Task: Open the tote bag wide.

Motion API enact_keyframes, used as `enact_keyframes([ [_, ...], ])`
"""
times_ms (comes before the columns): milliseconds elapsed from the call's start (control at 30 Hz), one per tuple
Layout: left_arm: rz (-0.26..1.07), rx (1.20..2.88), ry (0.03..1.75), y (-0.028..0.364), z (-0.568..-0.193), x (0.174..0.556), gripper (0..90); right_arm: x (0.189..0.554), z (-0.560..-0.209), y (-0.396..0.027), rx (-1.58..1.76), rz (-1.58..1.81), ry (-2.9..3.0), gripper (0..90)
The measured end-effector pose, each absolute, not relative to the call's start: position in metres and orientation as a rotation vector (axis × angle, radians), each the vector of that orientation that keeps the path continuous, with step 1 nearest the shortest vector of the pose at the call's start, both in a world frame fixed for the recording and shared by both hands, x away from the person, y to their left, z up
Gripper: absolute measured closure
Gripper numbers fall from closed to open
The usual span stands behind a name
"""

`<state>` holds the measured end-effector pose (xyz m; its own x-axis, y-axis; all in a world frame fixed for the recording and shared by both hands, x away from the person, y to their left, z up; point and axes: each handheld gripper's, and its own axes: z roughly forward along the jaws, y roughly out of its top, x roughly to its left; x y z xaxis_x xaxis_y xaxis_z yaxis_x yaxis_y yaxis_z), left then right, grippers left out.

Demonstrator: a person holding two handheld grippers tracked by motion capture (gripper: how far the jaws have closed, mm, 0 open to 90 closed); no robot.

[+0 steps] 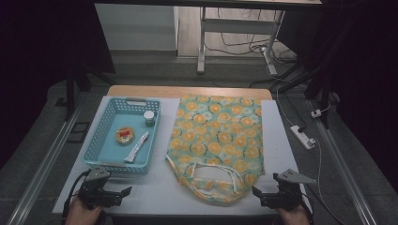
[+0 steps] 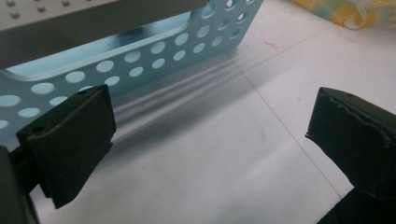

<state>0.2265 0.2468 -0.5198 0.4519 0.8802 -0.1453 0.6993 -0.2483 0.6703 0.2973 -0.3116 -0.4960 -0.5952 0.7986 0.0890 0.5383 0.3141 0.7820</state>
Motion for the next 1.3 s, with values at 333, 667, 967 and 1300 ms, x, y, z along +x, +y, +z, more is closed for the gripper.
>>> enact_keyframes([
  [333, 0.332, 2.029, 1.316, 0.247, -0.520, 0.226, 1.2, 0.300, -0.497, -0.308, 1.180, 1.143, 2.310, 0.0],
  [667, 0.320, 2.032, 1.319, 0.247, -0.521, 0.226, 0.9, 0.301, -0.498, -0.306, 1.161, 1.126, 2.350, 0.0],
  [967, 0.301, 2.020, 1.330, 0.248, -0.521, 0.228, 0.7, 0.299, -0.497, -0.301, 1.100, 1.113, 2.376, 0.0],
  [1300, 0.291, 2.006, 1.334, 0.250, -0.521, 0.227, 0.7, 0.295, -0.489, -0.288, 1.034, 1.159, 2.411, 0.0],
])
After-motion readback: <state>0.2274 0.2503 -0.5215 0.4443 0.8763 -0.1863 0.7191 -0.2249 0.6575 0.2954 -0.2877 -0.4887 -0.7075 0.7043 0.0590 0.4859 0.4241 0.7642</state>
